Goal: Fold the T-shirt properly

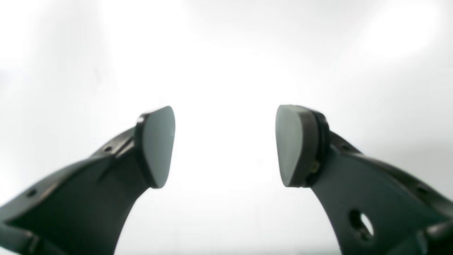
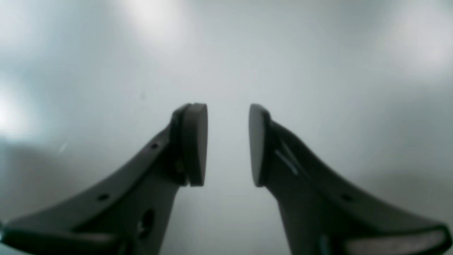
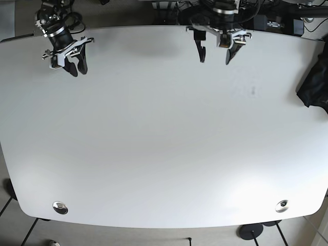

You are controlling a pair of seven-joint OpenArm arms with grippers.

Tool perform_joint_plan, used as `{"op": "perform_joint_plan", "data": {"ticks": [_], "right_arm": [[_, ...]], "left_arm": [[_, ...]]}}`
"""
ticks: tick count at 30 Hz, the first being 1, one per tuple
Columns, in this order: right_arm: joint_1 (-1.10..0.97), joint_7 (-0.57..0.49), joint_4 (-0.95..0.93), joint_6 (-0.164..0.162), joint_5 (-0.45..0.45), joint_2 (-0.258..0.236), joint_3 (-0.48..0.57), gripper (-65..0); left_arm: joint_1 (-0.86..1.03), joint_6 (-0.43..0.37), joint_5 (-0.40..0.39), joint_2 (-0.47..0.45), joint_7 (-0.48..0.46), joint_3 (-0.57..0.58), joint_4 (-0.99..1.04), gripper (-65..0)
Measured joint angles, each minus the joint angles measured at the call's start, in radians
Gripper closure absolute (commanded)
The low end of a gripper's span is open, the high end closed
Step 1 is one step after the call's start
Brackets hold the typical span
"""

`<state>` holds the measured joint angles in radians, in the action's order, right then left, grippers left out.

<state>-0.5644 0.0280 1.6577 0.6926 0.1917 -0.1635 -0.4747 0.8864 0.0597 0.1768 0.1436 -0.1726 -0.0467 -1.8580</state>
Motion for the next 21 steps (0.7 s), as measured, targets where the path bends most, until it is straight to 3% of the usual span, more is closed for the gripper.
{"op": "perform_joint_plan", "data": {"ticks": [4,7,11,16,21], "right_arm": [[-0.176,-0.006,0.066,-0.005,0.013,0.002,-0.037,-18.7],[-0.315,-0.006,0.069,-0.001,0.144,-0.001,-0.036,-18.7],[-0.457,-0.006,0.061,-0.002,0.163,-0.003,-0.034,-18.7],[-0.426,-0.009,-0.198,-0.011,0.161,-0.019,0.039,-18.5],[-0.237,-0.021,-0.529,-0.005,0.029,-0.042,0.103,-18.5]], "left_arm": [[0.186,-0.011,-0.002,-0.003,0.003,-0.005,-0.015,-40.3],[0.284,-0.007,-0.005,-0.001,-0.002,-0.002,-0.009,-40.3],[0.326,-0.007,-0.005,-0.005,-0.002,-0.011,0.123,-40.1],[0.215,-0.007,-0.005,-0.006,0.006,-0.09,0.372,-40.1],[-0.01,-0.007,-0.005,-0.01,-0.014,-0.132,0.668,-40.1]]}}
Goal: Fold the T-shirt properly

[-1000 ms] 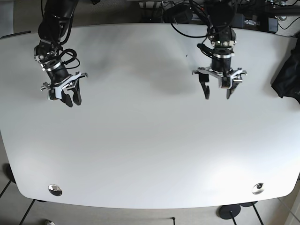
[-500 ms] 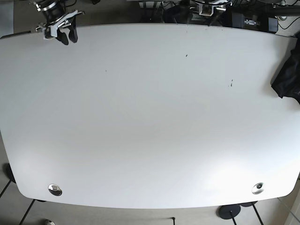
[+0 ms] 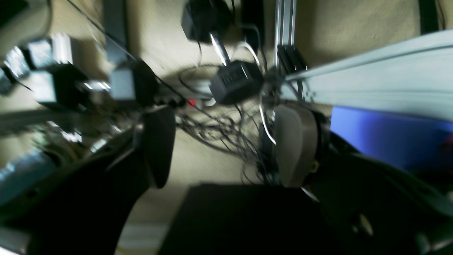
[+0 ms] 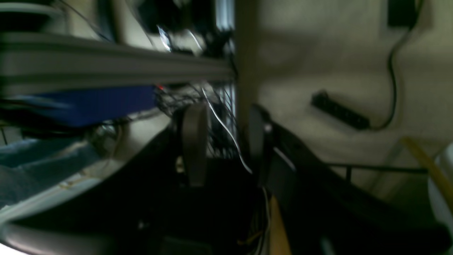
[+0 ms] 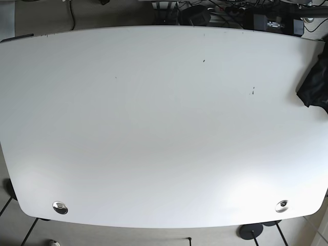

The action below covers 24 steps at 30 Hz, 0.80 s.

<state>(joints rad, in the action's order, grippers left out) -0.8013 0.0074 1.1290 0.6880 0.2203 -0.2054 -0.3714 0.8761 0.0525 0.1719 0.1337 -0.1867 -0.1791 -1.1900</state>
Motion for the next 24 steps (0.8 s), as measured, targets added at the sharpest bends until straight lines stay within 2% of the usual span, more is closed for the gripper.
{"op": "perform_joint_plan", "data": {"ticks": [2,5,6,9,12,15,17,18,19,24], "right_arm": [[0.079,-0.005,-0.113,-0.001,-0.072,0.003,0.003,-18.5],[0.187,-0.127,-0.28,-0.005,-0.166,0.018,0.004,-18.5],[0.248,-0.155,-0.369,-0.006,-0.235,0.027,0.004,-18.5],[0.354,-0.182,-0.524,-0.009,-0.33,0.044,0.005,-18.5],[0.45,-0.264,-0.676,-0.088,-0.403,0.039,0.004,-18.5],[0.53,-0.276,-0.785,-0.147,-0.483,0.038,0.004,-18.5],[0.564,-0.277,-0.813,-0.189,-0.513,0.043,0.004,-18.5],[0.584,-0.277,-0.822,-0.22,-0.529,0.047,0.004,-18.7],[0.595,-0.276,-0.824,-0.233,-0.531,0.049,0.004,-18.7],[0.629,-0.277,-0.824,-0.232,-0.531,0.064,0.004,-19.0]], "left_arm": [[-0.079,0.0,0.0,0.004,0.01,-0.032,0.155,-40.1],[-0.208,0.0,0.0,-0.01,0.009,-0.073,0.368,-40.1],[-0.265,0.001,0.0,-0.029,-0.002,-0.074,0.463,-40.1],[-0.39,-0.002,0.0,-0.063,0.005,-0.078,0.669,-40.1],[-0.521,-0.061,0.0,-0.096,0.001,-0.078,0.867,-40.6],[-0.612,-0.088,0.0,-0.121,0.0,-0.078,0.988,-40.7],[-0.666,-0.15,-0.001,-0.135,0.002,-0.078,1.055,-40.8],[-0.707,-0.185,0.0,-0.143,0.008,-0.078,1.099,-40.8],[-0.734,-0.192,-0.001,-0.15,0.032,-0.078,1.118,-40.8],[-0.779,-0.191,0.0,-0.155,0.068,-0.078,1.103,-40.8]]}}
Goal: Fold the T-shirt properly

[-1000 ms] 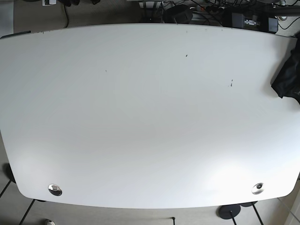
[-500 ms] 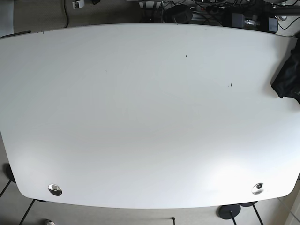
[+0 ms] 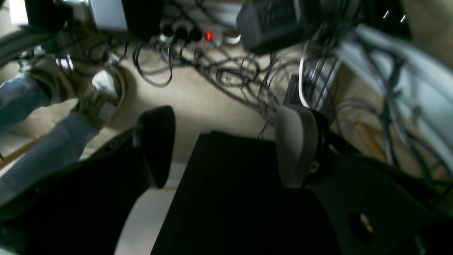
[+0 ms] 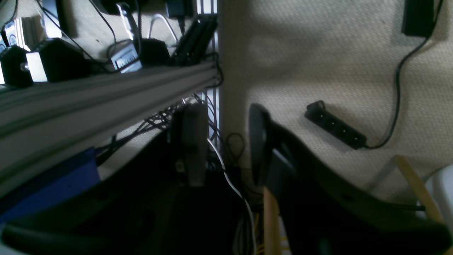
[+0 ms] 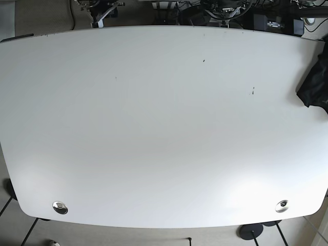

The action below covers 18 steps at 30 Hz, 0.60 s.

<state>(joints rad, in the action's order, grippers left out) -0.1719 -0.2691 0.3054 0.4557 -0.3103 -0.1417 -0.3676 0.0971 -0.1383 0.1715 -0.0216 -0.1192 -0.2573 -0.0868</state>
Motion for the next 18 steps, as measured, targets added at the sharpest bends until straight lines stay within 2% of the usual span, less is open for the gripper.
{"op": "perform_joint_plan", "data": {"ticks": [5,11,18], "right_arm": [[-0.003,0.001,-0.002,-0.003,0.0,0.022,0.0,-19.2],[-0.003,0.0,-0.001,-0.003,0.0,0.022,-0.002,-19.2],[0.017,0.0,-0.005,-0.003,0.0,0.023,-0.002,-19.2]], "left_arm": [[0.013,0.0,0.0,0.005,0.017,0.005,-0.002,-40.7],[0.003,0.001,0.0,0.041,0.014,0.005,0.0,-40.7],[0.003,0.0,0.001,0.026,0.014,0.005,0.001,-40.7]]}}
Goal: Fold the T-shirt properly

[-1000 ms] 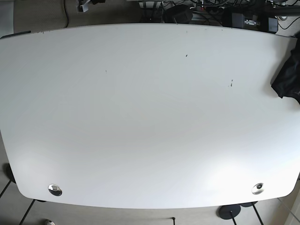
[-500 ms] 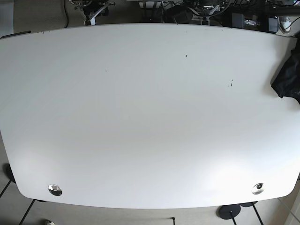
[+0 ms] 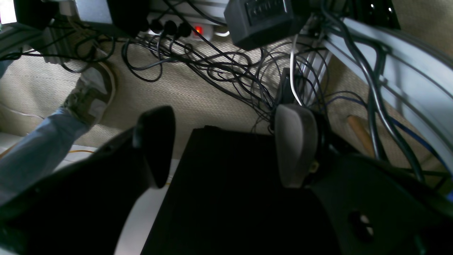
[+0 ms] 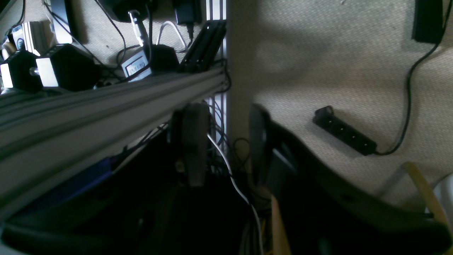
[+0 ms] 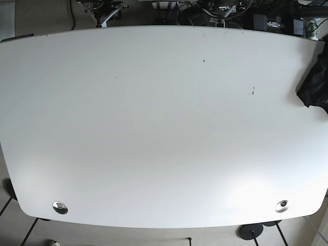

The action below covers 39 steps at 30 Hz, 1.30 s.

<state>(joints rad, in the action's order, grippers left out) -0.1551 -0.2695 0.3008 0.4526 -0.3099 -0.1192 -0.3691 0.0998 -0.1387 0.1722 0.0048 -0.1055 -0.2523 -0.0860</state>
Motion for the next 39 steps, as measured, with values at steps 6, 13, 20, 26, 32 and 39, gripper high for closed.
{"op": "perform_joint_plan", "data": {"ticks": [6,13,20,26,32,39], "right_arm": [[-0.006,0.001,0.0,0.0,0.0,0.013,0.0,-19.2],[-0.003,0.001,0.0,-0.001,0.0,0.054,0.0,-19.2],[0.006,0.0,0.0,-0.001,0.0,0.093,-0.004,-19.2],[0.029,0.004,-0.002,-0.001,0.0,0.137,-0.003,-19.2],[0.049,0.001,0.001,-0.001,0.002,0.129,-0.005,-19.2],[0.069,0.0,0.0,-0.001,0.002,0.131,-0.006,-19.2]], "left_arm": [[0.0,0.0,0.0,0.003,0.0,0.0,-0.003,-40.7],[0.0,0.0,0.0,0.006,0.0,0.0,-0.003,-40.7],[0.0,0.0,0.0,0.003,0.0,0.0,-0.003,-40.7],[0.0,0.0,0.0,0.005,0.0,0.0,-0.003,-40.7],[0.0,0.0,0.0,0.006,0.0,0.0,-0.003,-40.7],[0.0,0.0,0.0,0.006,0.0,0.0,-0.003,-40.7]]}}
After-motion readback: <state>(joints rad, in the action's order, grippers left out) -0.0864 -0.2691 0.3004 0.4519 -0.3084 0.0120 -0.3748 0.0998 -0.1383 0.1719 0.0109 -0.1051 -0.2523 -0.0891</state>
